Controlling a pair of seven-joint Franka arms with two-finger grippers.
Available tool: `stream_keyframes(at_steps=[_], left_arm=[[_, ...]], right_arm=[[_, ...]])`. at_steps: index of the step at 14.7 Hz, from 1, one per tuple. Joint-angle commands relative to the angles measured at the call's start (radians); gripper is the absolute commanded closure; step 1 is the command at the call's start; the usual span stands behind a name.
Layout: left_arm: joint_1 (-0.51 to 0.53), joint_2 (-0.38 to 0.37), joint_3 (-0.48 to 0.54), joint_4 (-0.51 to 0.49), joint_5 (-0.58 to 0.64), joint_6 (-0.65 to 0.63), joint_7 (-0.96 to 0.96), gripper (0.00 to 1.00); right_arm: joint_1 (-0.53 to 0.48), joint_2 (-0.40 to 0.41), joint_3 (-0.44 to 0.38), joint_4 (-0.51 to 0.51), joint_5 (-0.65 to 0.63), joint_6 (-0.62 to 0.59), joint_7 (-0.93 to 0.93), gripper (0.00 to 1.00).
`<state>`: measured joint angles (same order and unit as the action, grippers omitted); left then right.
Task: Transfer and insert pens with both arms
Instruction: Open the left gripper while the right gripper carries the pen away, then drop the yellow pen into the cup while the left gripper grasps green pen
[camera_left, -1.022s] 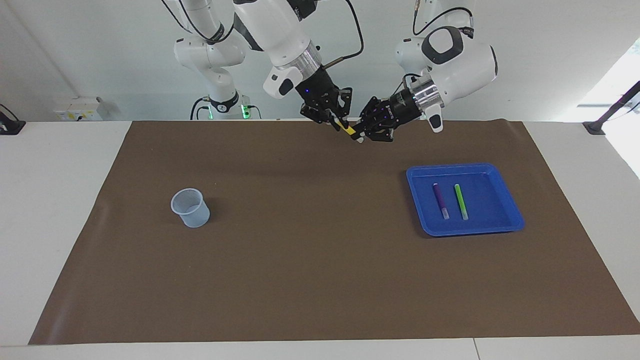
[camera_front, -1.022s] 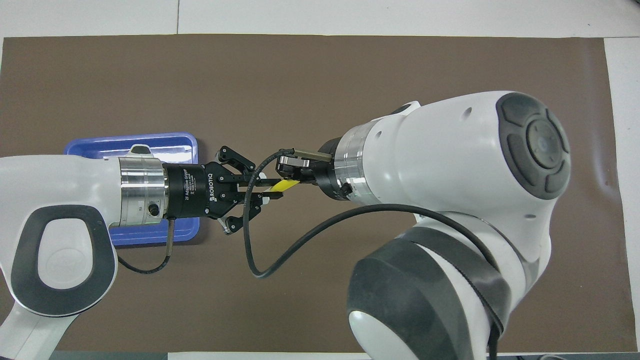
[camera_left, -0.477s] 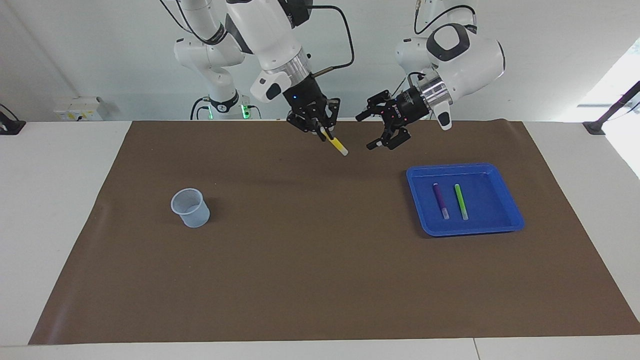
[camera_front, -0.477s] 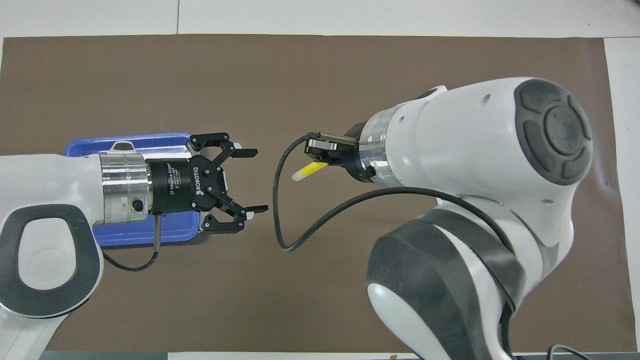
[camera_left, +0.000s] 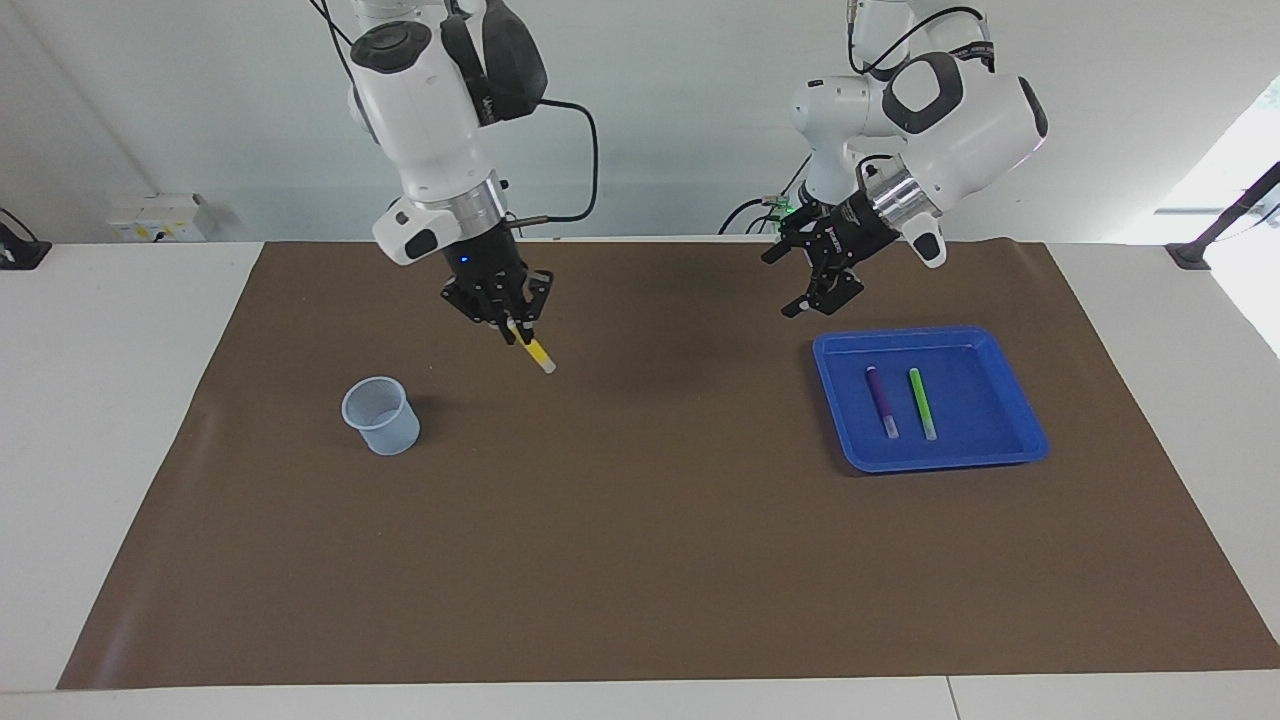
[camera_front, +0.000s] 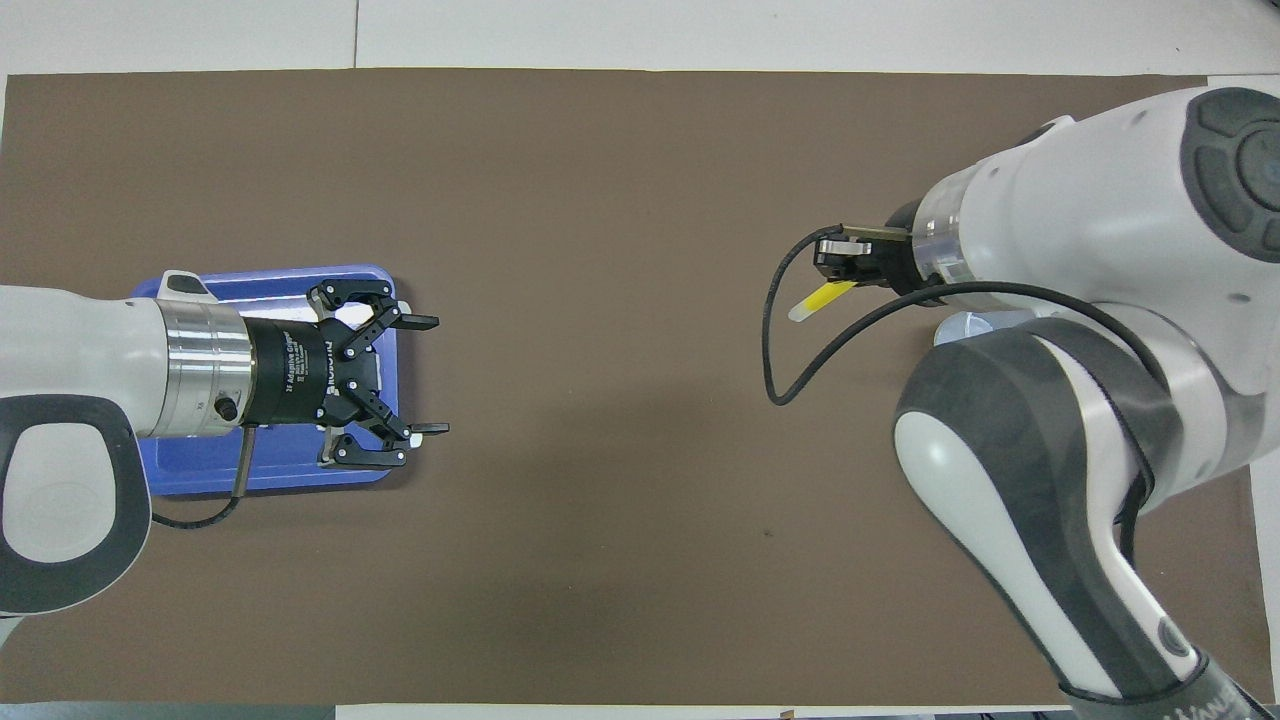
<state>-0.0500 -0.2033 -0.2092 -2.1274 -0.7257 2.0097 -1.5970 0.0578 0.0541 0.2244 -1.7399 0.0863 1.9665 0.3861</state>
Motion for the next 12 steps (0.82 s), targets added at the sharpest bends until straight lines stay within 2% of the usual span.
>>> stream_keyframes(at_steps=[1, 3, 4, 7, 9, 12], left_arm=[[0.044, -0.016, -0.001, 0.001, 0.148, -0.04, 0.009, 0.0], [0.106, -0.021, -0.001, -0.008, 0.167, -0.068, 0.095, 0.0], [0.14, -0.022, -0.001, -0.008, 0.167, -0.093, 0.197, 0.0], [0.266, -0.03, 0.001, -0.019, 0.169, -0.109, 0.414, 0.0], [0.337, -0.028, 0.001, -0.022, 0.187, -0.109, 0.587, 0.0], [0.367, -0.002, 0.001, -0.035, 0.282, -0.094, 0.815, 0.0]], right_arm=[[-0.004, -0.063, -0.092, -0.095, -0.022, 0.009, -0.187, 1.0], [-0.004, -0.069, -0.16, -0.119, -0.037, 0.018, -0.298, 1.0], [-0.004, -0.073, -0.186, -0.127, -0.049, 0.031, -0.347, 1.0], [-0.004, -0.102, -0.269, -0.212, -0.051, 0.107, -0.49, 1.0], [-0.004, -0.128, -0.299, -0.278, -0.051, 0.143, -0.536, 1.0], [-0.004, -0.134, -0.329, -0.361, -0.051, 0.251, -0.585, 1.0]])
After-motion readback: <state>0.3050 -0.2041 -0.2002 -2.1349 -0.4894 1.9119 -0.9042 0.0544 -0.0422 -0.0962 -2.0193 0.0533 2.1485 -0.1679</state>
